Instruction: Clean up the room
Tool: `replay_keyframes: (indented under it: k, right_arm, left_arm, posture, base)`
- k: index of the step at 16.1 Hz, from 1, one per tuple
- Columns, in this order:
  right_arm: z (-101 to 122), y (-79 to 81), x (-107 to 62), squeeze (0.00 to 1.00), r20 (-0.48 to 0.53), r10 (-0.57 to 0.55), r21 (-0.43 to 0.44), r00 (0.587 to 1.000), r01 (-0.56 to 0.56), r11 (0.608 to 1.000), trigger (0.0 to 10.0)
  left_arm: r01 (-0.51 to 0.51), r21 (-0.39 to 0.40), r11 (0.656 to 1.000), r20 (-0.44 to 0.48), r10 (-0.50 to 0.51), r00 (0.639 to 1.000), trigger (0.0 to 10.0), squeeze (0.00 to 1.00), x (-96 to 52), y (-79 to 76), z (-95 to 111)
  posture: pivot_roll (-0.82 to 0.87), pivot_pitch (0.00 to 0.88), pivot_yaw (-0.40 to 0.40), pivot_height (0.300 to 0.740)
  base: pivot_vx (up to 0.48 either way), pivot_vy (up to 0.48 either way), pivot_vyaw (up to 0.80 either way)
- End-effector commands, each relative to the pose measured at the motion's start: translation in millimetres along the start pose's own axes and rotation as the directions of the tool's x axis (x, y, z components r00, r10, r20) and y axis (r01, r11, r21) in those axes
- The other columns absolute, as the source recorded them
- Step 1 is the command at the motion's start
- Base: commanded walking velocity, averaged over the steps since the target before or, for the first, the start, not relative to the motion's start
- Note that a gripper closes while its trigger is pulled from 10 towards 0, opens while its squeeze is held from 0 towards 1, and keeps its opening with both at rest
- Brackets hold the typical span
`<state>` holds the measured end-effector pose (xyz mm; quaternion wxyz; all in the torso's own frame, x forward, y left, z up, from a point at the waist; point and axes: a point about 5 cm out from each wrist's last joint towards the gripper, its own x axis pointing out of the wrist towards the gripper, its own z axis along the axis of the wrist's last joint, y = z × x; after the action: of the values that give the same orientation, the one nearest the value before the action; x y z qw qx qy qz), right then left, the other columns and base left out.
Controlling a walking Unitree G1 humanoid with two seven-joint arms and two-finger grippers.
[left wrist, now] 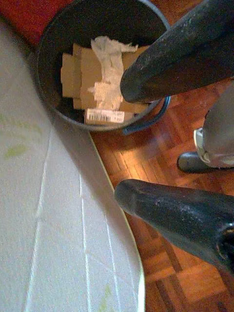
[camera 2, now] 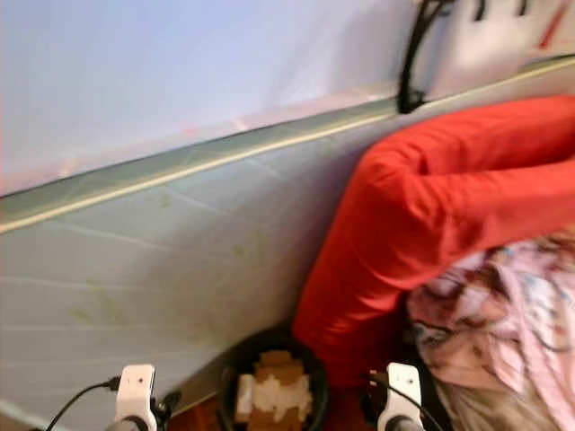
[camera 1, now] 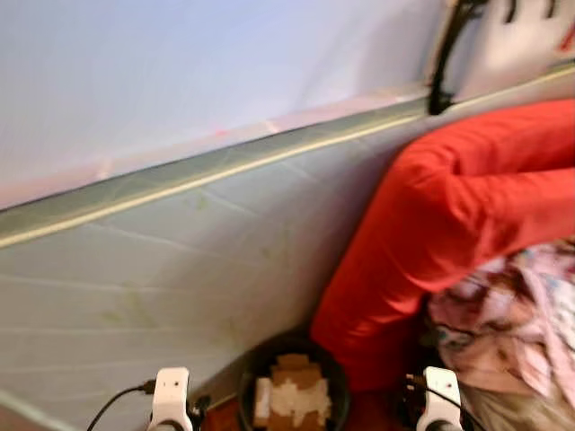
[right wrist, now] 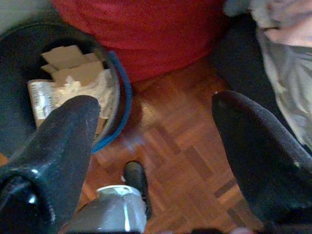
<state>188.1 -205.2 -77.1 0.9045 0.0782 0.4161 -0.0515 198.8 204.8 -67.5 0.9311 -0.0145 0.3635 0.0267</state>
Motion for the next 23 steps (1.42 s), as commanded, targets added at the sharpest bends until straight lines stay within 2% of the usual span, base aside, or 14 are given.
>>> replay_keyframes:
  k: [1,8,10,16,23]
  right_arm:
    - [-4.9,-2.7,-1.2,0.00,-0.024,-0.008,-0.001,1.000,0.008,1.000,10.0]
    - [-2.9,-2.5,-0.9,0.00,-0.020,0.007,-0.011,1.000,-0.007,1.000,10.0]
    - [-1.8,-3.3,-0.9,0.00,-0.015,0.004,-0.007,1.000,-0.004,1.000,10.0]
    - [-7.6,-6.4,-2.8,0.00,-0.030,-0.002,-0.013,1.000,0.002,1.000,10.0]
    - [-6.1,-5.8,-2.3,0.00,-0.027,0.001,-0.014,1.000,-0.001,1.000,10.0]
  left_arm:
    - [0.002,0.005,1.000,-0.013,-0.002,1.000,10.0,0.00,-1.1,0.2,-3.7]
    - [0.009,0.004,1.000,-0.011,-0.008,1.000,10.0,0.00,-0.8,-2.1,-3.6]
    - [0.009,0.002,1.000,-0.007,-0.009,1.000,10.0,0.00,-0.2,-3.1,-2.4]
    - [0.015,-0.004,1.000,-0.017,-0.015,1.000,10.0,0.00,-1.6,-7.0,-7.6]
    - [0.000,-0.026,1.000,-0.003,0.000,1.000,10.0,0.00,-1.0,-3.9,-4.2]
  posture:
    - [0.01,0.001,-0.008,0.740]
    - [0.00,0.019,-0.010,0.740]
    - [0.00,0.032,-0.010,0.740]
    - [0.00,0.004,-0.019,0.740]
    - [0.00,0.027,-0.015,0.740]
  base:
    - [0.000,0.000,-0.73]
    - [0.000,0.000,-0.73]
    - [0.000,-0.427,-0.73]
    - [0.000,0.000,-0.73]
    - [0.000,0.000,-0.73]
